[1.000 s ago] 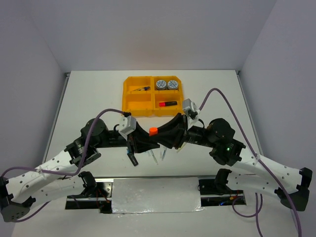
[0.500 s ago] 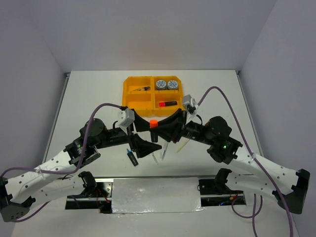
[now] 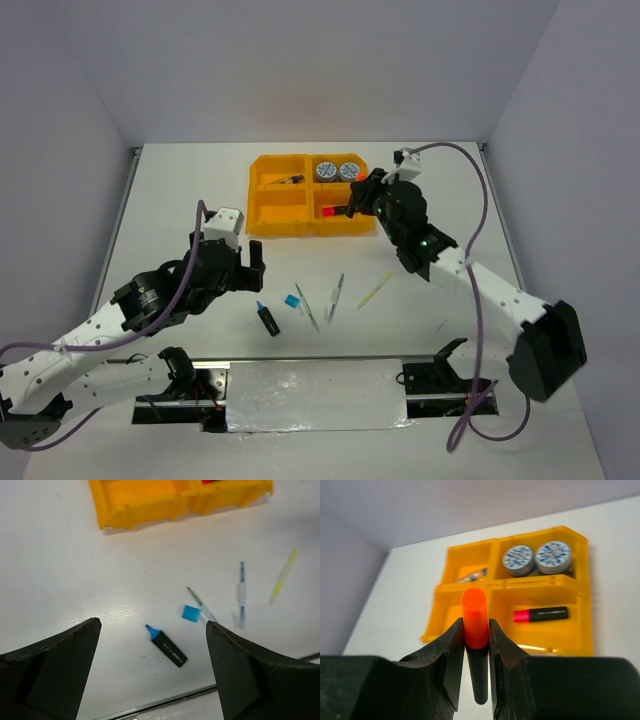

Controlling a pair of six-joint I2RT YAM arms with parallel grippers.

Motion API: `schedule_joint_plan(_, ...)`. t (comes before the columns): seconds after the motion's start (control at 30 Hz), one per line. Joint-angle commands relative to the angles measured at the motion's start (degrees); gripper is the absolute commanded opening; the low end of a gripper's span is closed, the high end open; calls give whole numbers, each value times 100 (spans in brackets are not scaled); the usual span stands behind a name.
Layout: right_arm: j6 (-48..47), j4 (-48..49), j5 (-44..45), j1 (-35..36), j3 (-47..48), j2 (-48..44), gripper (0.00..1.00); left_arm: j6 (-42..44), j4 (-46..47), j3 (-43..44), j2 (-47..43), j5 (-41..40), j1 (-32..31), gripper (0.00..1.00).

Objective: Sort the stationery into containers
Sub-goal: Place the pen in the storage box.

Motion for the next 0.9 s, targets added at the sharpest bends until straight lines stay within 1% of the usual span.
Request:
schedule_joint_plan(0.0, 578, -148, 1234, -119, 651, 990, 0, 92, -675, -22, -226, -815, 6, 99)
schedule_joint_plan(0.07, 886, -193, 1665, -146, 941, 1406, 0, 172, -335, -313, -436, -719, 15, 99)
schedule_joint_plan(0.13, 1282, -97, 1894, -155, 1117, 1897, 0, 172, -314, -341, -490, -518, 6, 99)
schedule_joint_plan(0.27, 1906, -210, 2185, -155, 1521, 2558, 0, 172, -235, -428, -516, -552, 15, 99)
schedule_joint_plan(0.47, 1873, 96, 2106, -146, 1952, 3384, 5, 181, -314, -376, -174, -525, 15, 99)
schedule_joint_plan(0.57, 1889, -34, 1966, -164, 2137, 3639, 19, 181, -306, -384, -112, -525, 15, 99)
schedule_joint_plan(0.6, 1907, -70, 1869, -146, 2189, 3675, 27, 181, -306, -384, -129, -534, 15, 99)
schedule_joint_plan(0.63, 1916, -70, 1825, -146, 2173, 3711, 30, 181, -297, -393, -147, -543, 15, 99)
schedule_joint_plan(0.67, 1942, 0, 1772, -146, 2146, 3720, 37, 190, -288, -402, -164, -552, 24, 99)
schedule_joint_plan(0.73, 1916, 157, 1632, -146, 2015, 3711, 43, 172, -279, -402, -173, -569, 24, 99)
schedule_joint_plan(0.8, 1864, 176, 1430, -146, 1988, 3711, 55, 137, -306, -402, -156, -622, 24, 99)
schedule_joint_plan(0.83, 1768, 176, 1351, -146, 1988, 3702, 58, 128, -332, -393, -147, -639, 24, 99)
schedule_joint_plan(0.87, 1715, 176, 1280, -137, 1997, 3676, 88, 111, -341, -393, -147, -657, 24, 99)
